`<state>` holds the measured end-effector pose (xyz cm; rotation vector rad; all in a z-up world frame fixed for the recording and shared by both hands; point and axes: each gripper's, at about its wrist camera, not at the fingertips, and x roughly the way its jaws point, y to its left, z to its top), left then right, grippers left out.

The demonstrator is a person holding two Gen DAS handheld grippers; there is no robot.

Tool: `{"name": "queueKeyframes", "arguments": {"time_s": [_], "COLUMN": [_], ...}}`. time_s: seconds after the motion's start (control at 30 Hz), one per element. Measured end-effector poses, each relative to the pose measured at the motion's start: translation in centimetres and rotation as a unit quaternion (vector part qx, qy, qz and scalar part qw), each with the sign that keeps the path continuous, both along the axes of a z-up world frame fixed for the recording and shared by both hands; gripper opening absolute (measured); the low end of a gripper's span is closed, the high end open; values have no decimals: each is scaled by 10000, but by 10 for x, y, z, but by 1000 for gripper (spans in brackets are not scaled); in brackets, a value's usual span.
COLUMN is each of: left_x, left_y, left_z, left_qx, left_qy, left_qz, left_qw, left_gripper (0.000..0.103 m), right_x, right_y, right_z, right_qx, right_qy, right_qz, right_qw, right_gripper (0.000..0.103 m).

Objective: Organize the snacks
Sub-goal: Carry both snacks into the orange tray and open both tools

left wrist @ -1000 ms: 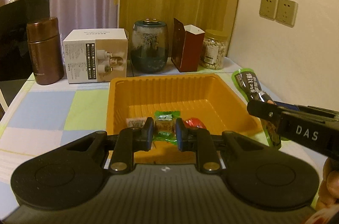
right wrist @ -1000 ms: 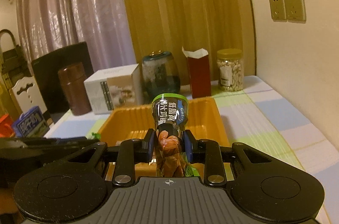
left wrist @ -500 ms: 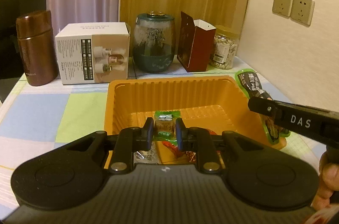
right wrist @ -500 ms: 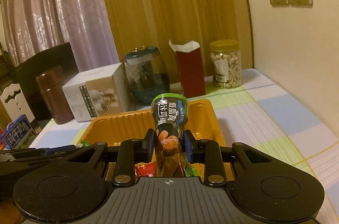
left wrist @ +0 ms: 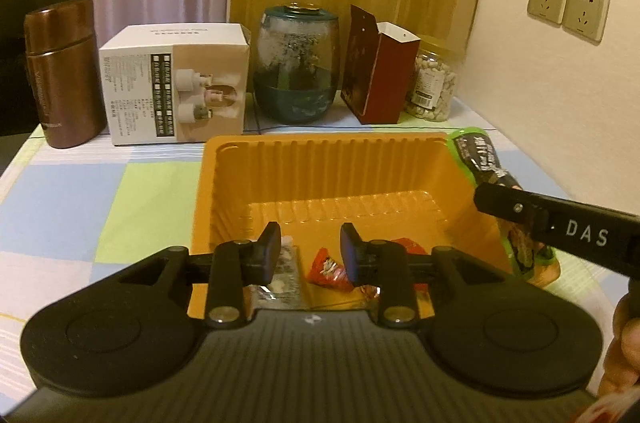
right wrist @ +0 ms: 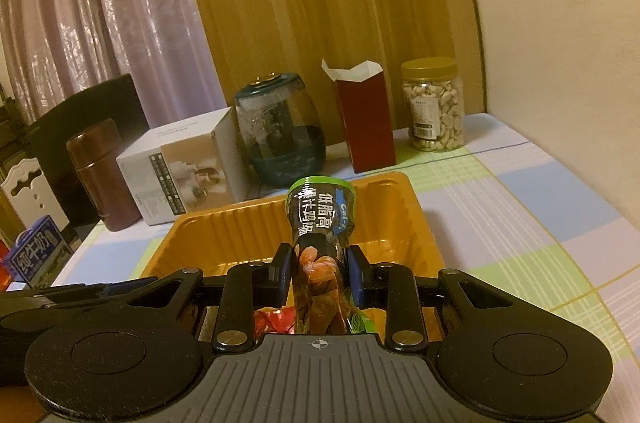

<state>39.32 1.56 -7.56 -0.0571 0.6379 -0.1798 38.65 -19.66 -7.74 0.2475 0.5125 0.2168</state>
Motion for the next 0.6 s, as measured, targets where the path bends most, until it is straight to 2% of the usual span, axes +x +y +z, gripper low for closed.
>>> {"name": "queueKeyframes", "arguments": {"time_s": [0.6], "left_x": [-3], "left_y": [4], "left_z": [4], "left_qx": [-22], "left_qy": [-19], "left_qz": [67], "left_qw": [10000], "left_gripper": [28], "right_x": [0], "right_y": [-1], "right_z": [0], "right_qx": [42], "right_qy": [40], "right_qz": [-23], "right_qw": [10000], "right_gripper": [29]}}
